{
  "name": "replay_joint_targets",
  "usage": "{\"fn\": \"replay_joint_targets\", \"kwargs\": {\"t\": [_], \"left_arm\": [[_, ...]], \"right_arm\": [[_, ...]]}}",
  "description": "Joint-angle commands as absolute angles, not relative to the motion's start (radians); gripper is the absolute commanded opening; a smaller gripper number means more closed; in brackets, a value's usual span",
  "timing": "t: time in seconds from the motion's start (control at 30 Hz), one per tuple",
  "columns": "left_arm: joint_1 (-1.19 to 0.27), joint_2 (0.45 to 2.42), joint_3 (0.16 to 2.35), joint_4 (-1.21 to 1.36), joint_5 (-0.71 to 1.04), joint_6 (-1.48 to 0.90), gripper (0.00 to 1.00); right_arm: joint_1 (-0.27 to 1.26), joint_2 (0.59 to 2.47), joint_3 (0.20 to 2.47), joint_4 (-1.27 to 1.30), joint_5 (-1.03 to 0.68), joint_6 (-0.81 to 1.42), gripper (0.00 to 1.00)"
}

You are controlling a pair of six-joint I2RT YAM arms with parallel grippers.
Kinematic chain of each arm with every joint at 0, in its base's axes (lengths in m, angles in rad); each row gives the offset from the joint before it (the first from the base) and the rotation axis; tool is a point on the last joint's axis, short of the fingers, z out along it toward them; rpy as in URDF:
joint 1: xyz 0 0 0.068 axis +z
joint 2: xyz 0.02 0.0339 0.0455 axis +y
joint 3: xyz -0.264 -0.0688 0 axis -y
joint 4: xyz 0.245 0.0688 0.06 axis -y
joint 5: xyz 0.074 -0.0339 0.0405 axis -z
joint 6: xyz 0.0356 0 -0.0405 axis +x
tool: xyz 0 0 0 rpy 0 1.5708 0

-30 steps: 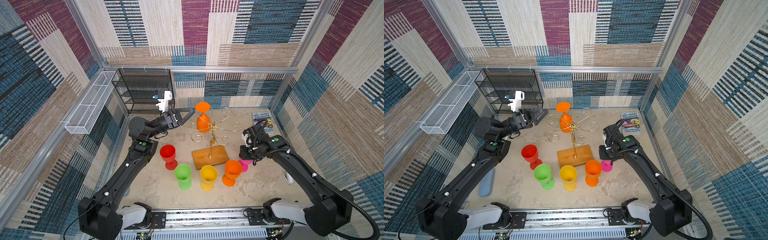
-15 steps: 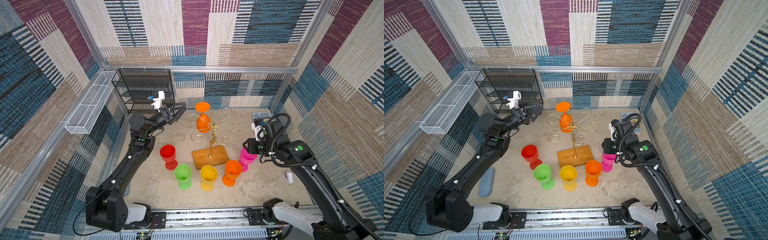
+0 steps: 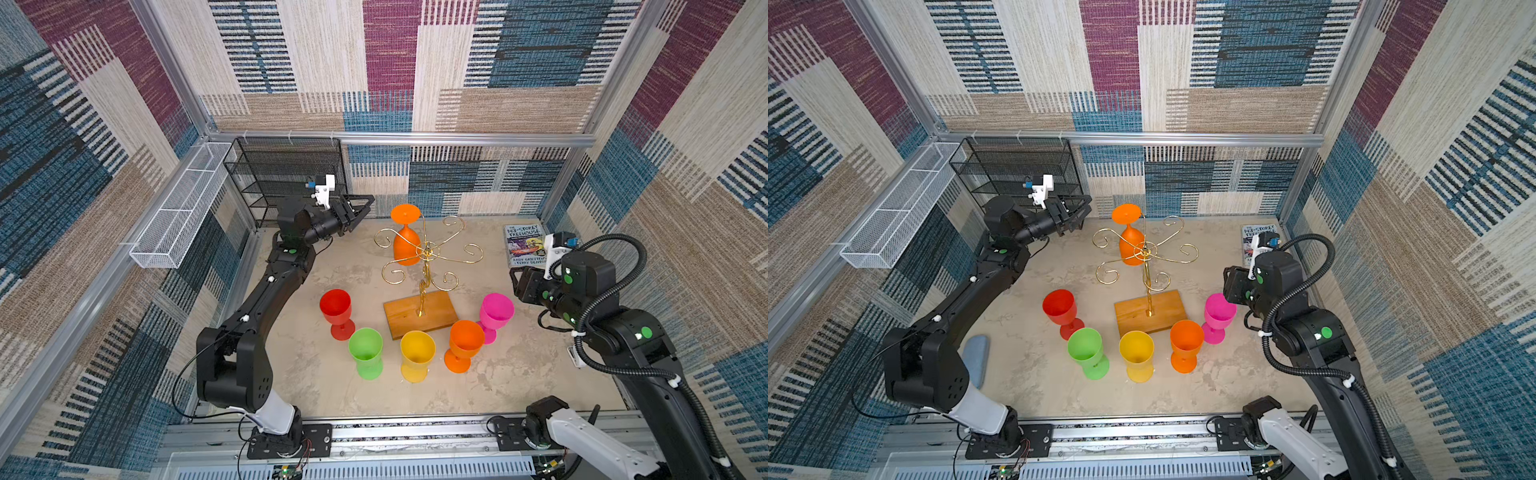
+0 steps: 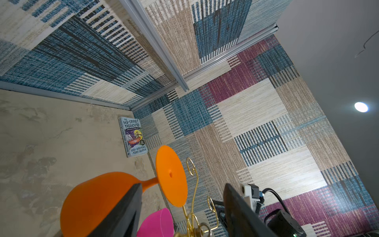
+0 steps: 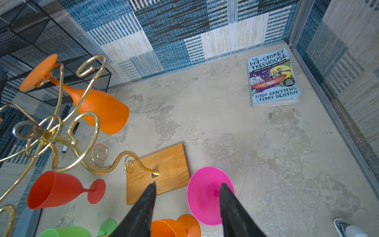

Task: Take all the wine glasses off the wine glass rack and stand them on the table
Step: 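Lower the pink glass upright with the right gripper while the left gripper nears the rack, then close the left gripper on the last orange glass's foot on the rack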

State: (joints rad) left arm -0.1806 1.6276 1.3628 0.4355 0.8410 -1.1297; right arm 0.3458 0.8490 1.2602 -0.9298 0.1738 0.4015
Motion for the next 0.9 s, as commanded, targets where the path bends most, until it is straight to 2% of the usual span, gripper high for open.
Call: {"fn": "replay_joint_targets", "kwargs": {"t": [0.0,0.23,0.6,0.87], "left_arm": [[-0.198,1.684,1.411,0.43,0.888,-1.105,0.64],[-0.248,1.761,1.473,0.445,0.93,-1.123,0.59],[-0.27,1.769,1.474,0.438,0.953,-1.117,0.47],[-0.273,1.773,1.473,0.446,0.965,-1.124,0.34]], "right_arm": [[0.346,0.823,1.243,-0.843,0.241,0.419,0.54],[0.345,0.794,1.222,-0.84,0.256,0.42,0.55],[0.345,0.782,1.201,-0.833,0.252,0.417,0.55],[0.346,0.776,1.192,-0.832,0.25,0.417,0.55]]}}
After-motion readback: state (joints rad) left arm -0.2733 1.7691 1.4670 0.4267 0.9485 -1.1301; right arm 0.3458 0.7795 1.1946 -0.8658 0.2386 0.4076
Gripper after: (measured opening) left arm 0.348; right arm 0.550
